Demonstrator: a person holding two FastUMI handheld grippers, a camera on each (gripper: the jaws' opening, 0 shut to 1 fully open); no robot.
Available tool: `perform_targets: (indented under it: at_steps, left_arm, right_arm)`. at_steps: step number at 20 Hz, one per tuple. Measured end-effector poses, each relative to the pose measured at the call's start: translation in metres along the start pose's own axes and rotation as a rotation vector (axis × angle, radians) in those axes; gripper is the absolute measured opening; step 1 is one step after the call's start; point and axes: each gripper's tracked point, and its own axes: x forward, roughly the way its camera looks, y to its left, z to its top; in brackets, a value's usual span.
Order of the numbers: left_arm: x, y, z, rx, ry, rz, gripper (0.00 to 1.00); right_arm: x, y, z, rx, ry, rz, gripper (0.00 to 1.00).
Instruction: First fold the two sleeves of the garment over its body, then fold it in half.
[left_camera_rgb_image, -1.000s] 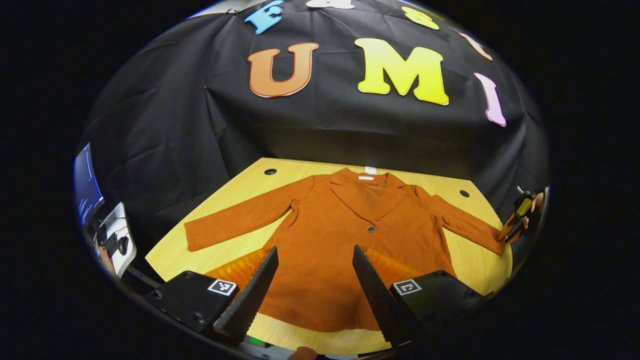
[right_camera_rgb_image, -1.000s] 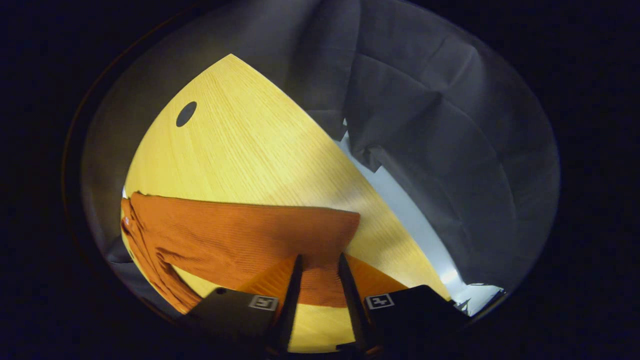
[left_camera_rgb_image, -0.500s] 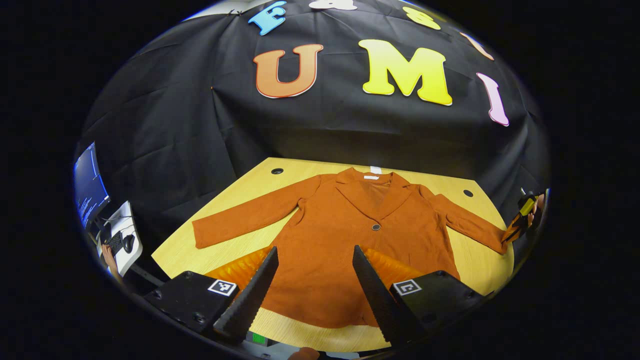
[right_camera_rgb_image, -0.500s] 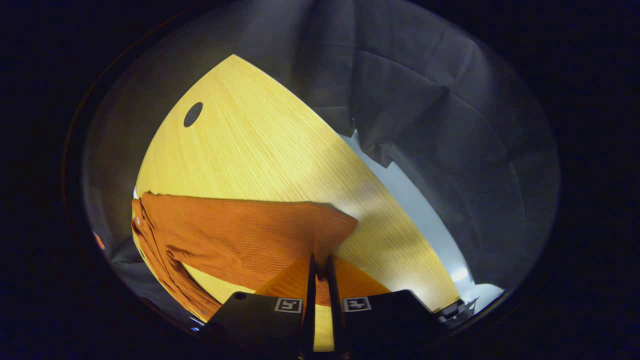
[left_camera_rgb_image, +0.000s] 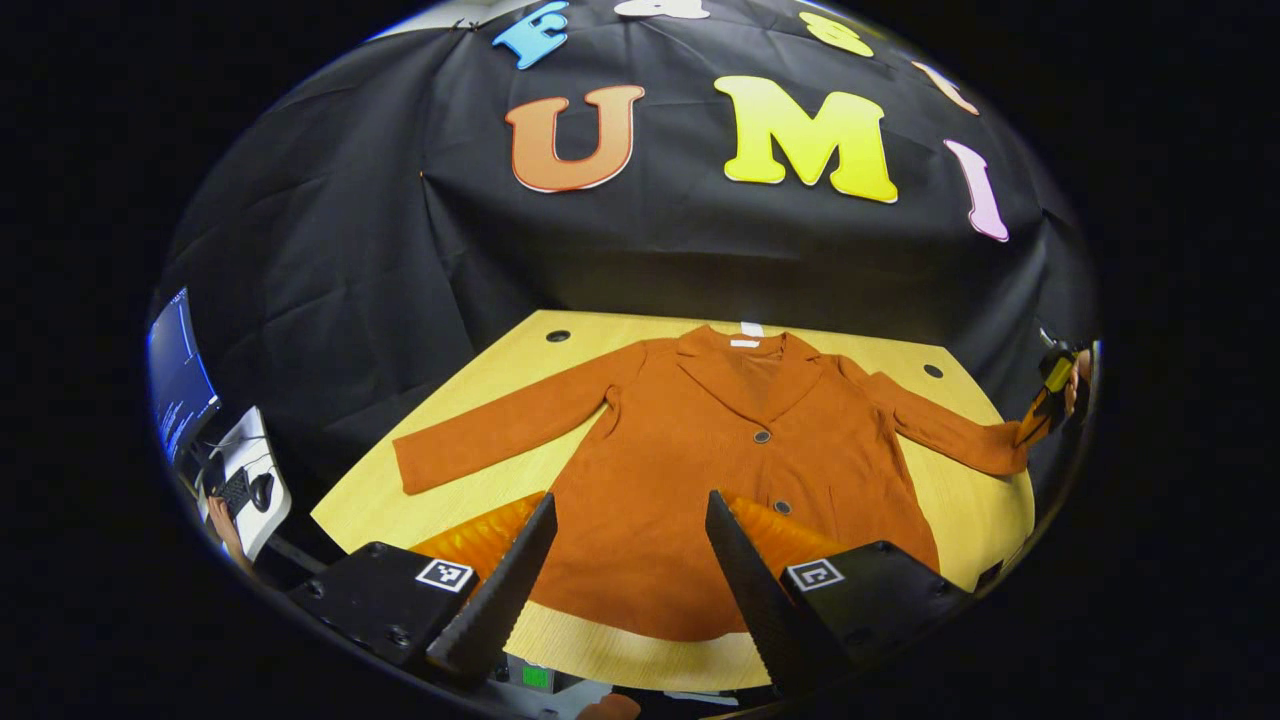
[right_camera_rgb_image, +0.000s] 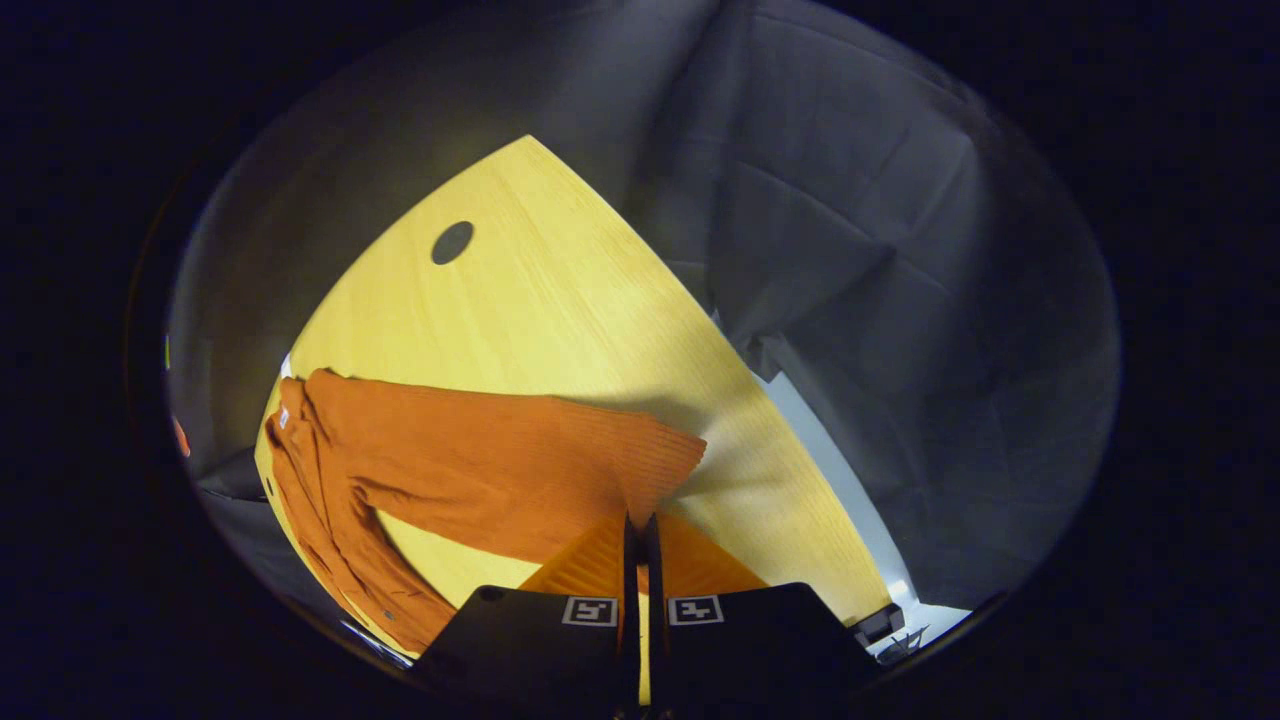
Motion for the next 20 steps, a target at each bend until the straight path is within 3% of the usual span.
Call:
perform_targets:
  at_steps: [9, 16, 20]
  left_arm:
    - [0.006, 0.052, 0.007, 0.042, -0.040, -0.068, 0.98]
    - [0.008, 0.105, 0.001, 0.020, -0.051, -0.062, 1.00]
    - [0.008, 0.130, -0.002, 0.033, -0.041, -0.058, 0.98]
  right_arm:
    - [-0.089, 0.152, -0.029, -0.141, -0.106, 0.107, 0.04]
    - [-0.121, 0.331, -0.062, -0.322, -0.161, 0.211, 0.04]
    - [-0.115, 0.434, -0.108, -0.401, -0.126, 0.292, 0.04]
